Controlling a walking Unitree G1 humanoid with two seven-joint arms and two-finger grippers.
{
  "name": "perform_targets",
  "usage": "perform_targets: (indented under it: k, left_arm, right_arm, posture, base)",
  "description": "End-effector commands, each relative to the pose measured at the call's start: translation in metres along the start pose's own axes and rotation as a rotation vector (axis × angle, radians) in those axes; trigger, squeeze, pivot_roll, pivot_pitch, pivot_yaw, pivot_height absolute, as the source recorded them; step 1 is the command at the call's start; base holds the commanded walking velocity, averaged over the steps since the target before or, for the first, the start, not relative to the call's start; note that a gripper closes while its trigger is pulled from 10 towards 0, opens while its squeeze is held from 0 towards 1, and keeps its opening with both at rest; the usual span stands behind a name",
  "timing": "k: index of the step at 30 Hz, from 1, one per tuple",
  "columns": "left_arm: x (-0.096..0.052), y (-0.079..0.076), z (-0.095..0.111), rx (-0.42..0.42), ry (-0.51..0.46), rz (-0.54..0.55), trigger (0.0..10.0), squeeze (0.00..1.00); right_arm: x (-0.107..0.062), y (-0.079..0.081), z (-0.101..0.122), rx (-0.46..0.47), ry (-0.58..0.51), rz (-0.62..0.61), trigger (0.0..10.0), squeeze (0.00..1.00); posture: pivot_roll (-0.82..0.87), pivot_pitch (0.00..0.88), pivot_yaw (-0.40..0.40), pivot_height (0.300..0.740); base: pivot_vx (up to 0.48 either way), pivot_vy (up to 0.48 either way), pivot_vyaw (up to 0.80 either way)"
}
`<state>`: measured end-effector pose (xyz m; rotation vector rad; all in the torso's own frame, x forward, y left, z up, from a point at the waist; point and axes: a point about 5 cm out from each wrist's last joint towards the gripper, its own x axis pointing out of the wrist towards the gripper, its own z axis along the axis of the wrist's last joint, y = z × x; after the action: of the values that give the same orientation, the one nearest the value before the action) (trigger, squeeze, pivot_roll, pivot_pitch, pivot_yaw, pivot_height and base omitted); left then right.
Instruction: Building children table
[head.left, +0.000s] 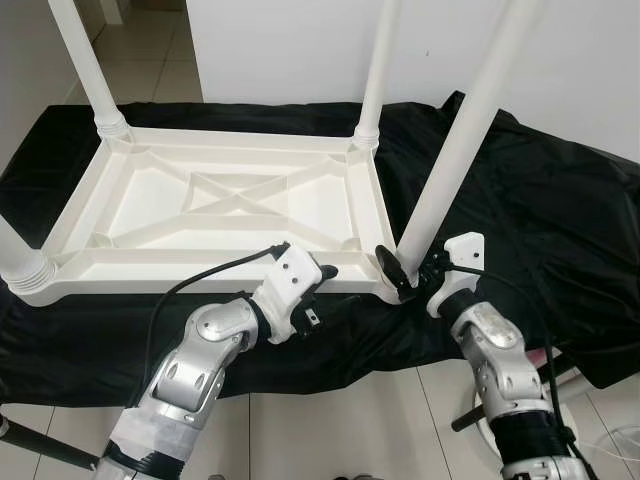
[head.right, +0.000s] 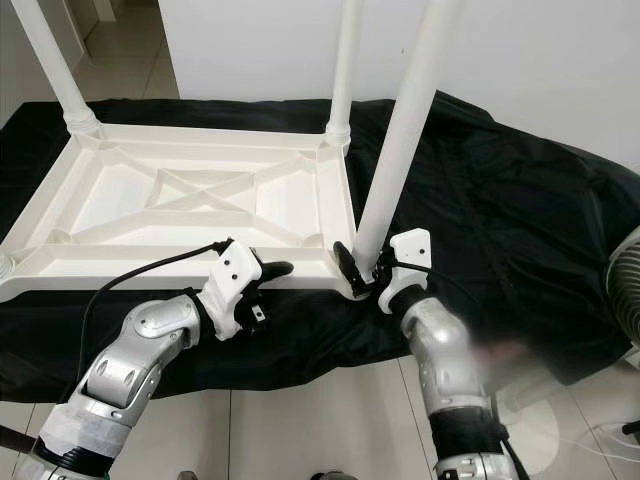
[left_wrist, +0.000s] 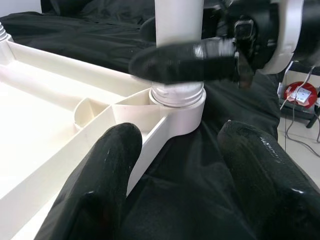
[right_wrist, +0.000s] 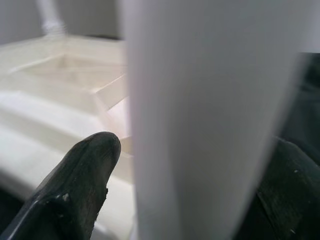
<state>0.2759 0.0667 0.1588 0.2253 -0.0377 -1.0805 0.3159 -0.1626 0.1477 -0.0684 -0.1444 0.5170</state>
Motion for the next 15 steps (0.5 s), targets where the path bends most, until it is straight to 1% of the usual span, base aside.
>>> perform_targets:
  k: [1,2,3,4,5,9,10,15]
  left_arm:
    - [0.002,-0.001,0.001,0.011,0.004,0.038,10.0,0.0]
    - [0.002,-0.001,0.001,0.01,0.003,0.037,10.0,0.0]
    - [0.003,-0.001,0.001,0.01,0.003,0.038,10.0,0.0]
    - [0.002,-0.001,0.001,0.01,0.003,0.039,10.0,0.0]
    - [0.002,-0.001,0.001,0.011,0.003,0.041,10.0,0.0]
    - [0.002,0.0,0.001,0.011,0.003,0.044,10.0,0.0]
    - [0.002,0.0,0.001,0.012,0.003,0.047,10.0,0.0]
    - [0.001,0.001,0.002,0.016,0.004,0.055,10.0,0.0]
  right_arm:
    - [0.002,0.0,-0.001,-0.009,0.01,0.05,10.0,0.0]
    - [0.004,0.0,-0.001,-0.016,0.018,0.077,10.0,0.0]
    - [0.006,0.0,-0.001,-0.023,0.027,0.104,8.0,0.0]
    - [0.007,-0.001,-0.001,-0.038,0.041,0.124,8.0,0.0]
    - [0.008,-0.002,-0.003,-0.048,0.054,0.147,4.4,0.0]
    - [0.01,-0.003,-0.004,-0.057,0.065,0.168,4.4,0.0]
    - [0.01,-0.005,-0.007,-0.057,0.08,0.184,0.0,0.0]
    - [0.008,-0.009,-0.013,-0.056,0.105,0.211,0.0,0.0]
  posture:
    - [-0.06,0.057,-0.047,0.74]
    - [-0.06,0.056,-0.046,0.74]
    - [-0.06,0.056,-0.047,0.74]
    - [-0.06,0.056,-0.047,0.74]
    - [-0.05,0.054,-0.048,0.74]
    - [-0.05,0.054,-0.048,0.74]
    - [-0.05,0.054,-0.048,0.74]
    - [-0.04,0.06,-0.046,0.74]
  base:
    - [0.0,0.0,0.0]
    - [0.0,0.0,0.0]
    - [0.0,0.0,0.0]
    - [0.0,0.0,0.0]
    - [0.0,0.0,0.0]
    - [0.0,0.0,0.0]
    - [0.0,0.0,0.0]
    - [0.0,0.0,0.0]
